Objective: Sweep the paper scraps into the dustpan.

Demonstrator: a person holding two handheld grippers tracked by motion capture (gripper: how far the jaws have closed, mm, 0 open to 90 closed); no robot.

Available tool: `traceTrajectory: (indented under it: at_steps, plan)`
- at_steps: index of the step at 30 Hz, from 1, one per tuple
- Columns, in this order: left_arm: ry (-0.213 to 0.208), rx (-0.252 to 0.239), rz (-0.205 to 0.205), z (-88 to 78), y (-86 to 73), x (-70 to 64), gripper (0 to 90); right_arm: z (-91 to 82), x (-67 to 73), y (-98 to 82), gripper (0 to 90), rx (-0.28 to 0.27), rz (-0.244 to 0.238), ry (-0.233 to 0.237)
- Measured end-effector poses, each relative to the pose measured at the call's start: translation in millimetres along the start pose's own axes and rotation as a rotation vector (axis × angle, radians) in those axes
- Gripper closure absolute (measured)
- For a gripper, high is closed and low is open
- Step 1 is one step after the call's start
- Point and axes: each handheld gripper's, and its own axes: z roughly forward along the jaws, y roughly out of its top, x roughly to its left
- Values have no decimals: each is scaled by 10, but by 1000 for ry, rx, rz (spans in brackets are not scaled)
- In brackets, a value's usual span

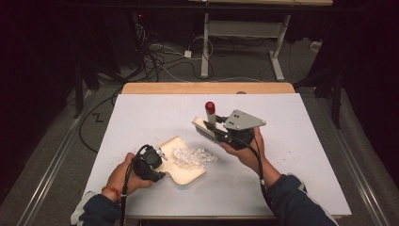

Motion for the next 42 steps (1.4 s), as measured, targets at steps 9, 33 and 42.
traceTrajectory:
  at_steps: [9,33,42]
  plan:
    - [7,0,5,2,2,-31,636,-79,121,-302,708,149,19,-116]
    - [-13,-19,-16,-14,-24,-33,636,398,733,31,709,-1,123,32]
    - [-22,-17,-36,-9,-71,-16,636,226,496,136,708,-58,146,19]
